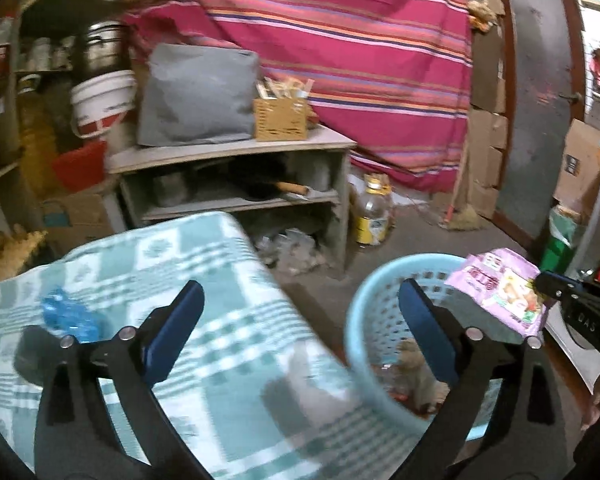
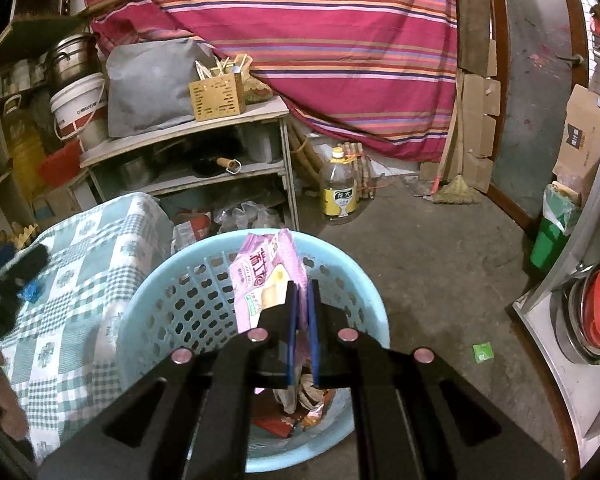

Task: Collect trash
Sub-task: 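Open both tools to drop the scrap and wrapper into the basket, then move both tools back over the black cup and blue bag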

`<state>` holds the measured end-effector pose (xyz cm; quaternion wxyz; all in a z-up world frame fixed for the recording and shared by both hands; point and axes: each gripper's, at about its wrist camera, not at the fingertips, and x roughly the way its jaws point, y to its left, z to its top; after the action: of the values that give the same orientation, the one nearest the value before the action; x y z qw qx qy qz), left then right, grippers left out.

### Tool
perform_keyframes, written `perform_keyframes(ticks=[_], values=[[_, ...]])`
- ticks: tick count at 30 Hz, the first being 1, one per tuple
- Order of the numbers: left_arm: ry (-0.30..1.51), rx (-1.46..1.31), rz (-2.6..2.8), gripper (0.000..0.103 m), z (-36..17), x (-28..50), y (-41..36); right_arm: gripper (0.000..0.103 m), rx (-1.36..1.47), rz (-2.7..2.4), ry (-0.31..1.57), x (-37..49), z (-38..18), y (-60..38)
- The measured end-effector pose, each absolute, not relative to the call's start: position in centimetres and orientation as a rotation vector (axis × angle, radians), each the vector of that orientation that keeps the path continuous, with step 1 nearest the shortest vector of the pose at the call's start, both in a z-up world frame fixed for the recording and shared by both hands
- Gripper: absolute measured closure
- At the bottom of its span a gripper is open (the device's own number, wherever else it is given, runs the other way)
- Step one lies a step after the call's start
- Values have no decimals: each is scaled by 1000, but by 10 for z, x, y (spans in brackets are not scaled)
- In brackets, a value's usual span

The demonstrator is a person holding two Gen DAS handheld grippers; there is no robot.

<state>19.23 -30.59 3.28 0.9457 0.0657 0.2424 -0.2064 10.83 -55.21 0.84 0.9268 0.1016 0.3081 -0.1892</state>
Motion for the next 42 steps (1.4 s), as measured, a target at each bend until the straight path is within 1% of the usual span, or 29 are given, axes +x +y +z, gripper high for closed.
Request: perform_keyframes(ticks=[5, 6, 7, 8, 9, 12, 13, 14, 15, 16, 20, 30, 42], values=[[471, 131, -329, 6, 43, 194, -258, 95, 209, -403, 650, 120, 3, -546], [468, 131, -317, 6, 44, 195, -252, 86, 213, -406, 655, 122, 2, -546], [466, 129, -293, 6, 46, 195, -240, 74, 217, -410, 660, 125, 1, -545], [467, 125, -274, 6, 47, 195, -230, 44, 223, -407, 664, 129, -1, -542], [470, 117, -255, 6, 48, 197, -219, 35, 221, -407, 660, 131, -2, -540], [484, 92, -196, 6, 49, 202, -187, 34, 184, -419, 684, 142, -7, -529], [487, 82, -170, 6, 50, 204, -171, 32, 172, -426, 696, 146, -9, -525], [489, 77, -159, 6, 50, 205, -164, 26, 162, -435, 704, 148, -11, -522], [490, 72, -146, 6, 51, 206, -154, 22, 152, -445, 711, 152, -13, -516], [488, 67, -131, 6, 52, 207, -142, 21, 148, -447, 713, 153, -13, -513], [486, 68, -72, 6, 50, 209, -103, 13, 128, -448, 689, 157, -5, -493], [560, 17, 20, 5, 31, 227, -25, 7, 76, -328, 635, 186, 7, -408], [670, -21, 58, 5, -3, 250, 11, 7, -60, -181, 681, 227, -11, -302]])
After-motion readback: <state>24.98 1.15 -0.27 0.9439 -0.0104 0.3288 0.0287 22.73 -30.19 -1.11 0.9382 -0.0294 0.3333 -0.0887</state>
